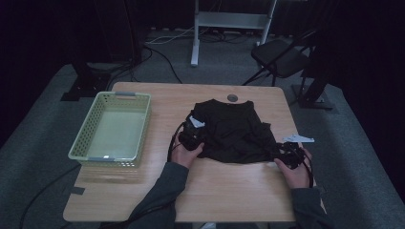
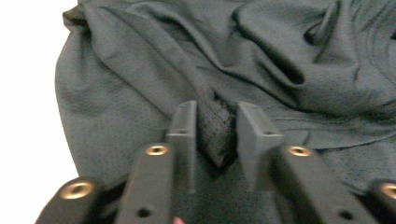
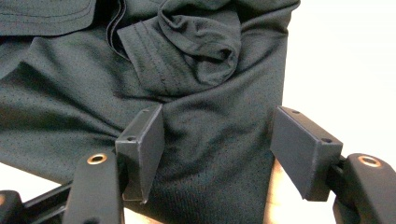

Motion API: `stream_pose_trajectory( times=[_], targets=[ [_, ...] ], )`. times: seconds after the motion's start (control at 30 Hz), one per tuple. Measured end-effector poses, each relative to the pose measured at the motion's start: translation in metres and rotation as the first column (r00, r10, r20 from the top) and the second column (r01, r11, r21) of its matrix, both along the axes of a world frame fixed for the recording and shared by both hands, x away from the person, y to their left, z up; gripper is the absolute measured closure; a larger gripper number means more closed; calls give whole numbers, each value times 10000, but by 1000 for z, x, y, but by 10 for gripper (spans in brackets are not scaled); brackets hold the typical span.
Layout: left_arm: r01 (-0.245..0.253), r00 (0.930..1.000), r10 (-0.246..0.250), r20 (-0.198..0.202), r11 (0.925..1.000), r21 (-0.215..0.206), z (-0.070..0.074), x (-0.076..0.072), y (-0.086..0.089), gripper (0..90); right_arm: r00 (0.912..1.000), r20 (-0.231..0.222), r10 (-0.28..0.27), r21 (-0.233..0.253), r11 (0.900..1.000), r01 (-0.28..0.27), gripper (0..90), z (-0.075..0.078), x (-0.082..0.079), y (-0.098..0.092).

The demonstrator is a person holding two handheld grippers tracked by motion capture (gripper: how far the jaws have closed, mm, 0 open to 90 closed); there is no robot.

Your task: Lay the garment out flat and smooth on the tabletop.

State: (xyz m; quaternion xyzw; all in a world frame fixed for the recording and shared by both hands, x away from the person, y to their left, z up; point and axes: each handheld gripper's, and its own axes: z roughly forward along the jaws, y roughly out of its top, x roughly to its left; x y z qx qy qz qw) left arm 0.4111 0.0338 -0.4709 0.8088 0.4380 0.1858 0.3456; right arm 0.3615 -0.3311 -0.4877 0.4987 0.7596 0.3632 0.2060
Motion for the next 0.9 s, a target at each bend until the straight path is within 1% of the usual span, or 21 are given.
stream_pose_trajectory(
  times=[0.1,0.17,0.2,0.27,0.33,0.47,0.53,0.63,0.7,0.73,0.77,0.8,0.83,0.9],
  targets=[
    [-48,10000,48,28,10000,-47,1,0,3,818,10000,-2,-2,-2,10000,2,347,0,0,0],
    [-83,9999,83,60,9999,-129,2,0,5,846,10000,-3,-8,-5,10000,8,347,0,0,0],
    [-108,9999,111,100,9997,-233,4,-2,8,851,10000,-1,-14,-2,10000,14,347,0,0,0],
    [-143,9998,147,133,9996,-261,6,-4,10,853,10000,-2,-17,-5,10000,17,347,0,0,0],
    [-224,9996,231,182,9989,-416,8,-6,13,853,10000,-8,-23,1,10000,23,346,0,0,0],
    [-215,9993,230,283,9985,-507,11,-10,16,852,10000,-10,-38,6,10000,38,346,0,0,0],
    [-257,9991,274,336,9983,-516,11,-13,18,851,10000,-39,-39,91,10000,39,350,0,0,-1],
    [-282,9987,304,417,9982,-530,12,-18,23,851,10000,-14,-19,237,9997,19,395,1,0,-3],
    [-289,9987,311,404,9982,-532,12,-20,24,851,9998,143,-122,294,9995,118,408,4,-1,-5],
    [-307,9986,329,425,9982,-521,12,-21,26,851,9998,143,-122,294,9995,118,408,4,-1,-5],
    [-343,9984,364,430,9982,-499,10,-23,27,851,9993,342,-163,415,9990,149,429,8,-2,-7],
    [-343,9984,364,430,9982,-499,10,-23,27,851,9993,342,-163,415,9990,149,429,8,-2,-7],
    [-365,9984,386,419,9981,-504,9,-24,27,850,9990,416,-173,514,9986,152,463,11,-2,-8],
    [-392,9985,410,365,9981,-486,7,-24,28,850,9990,409,-173,532,9985,151,480,13,-2,-8]
  ],
)
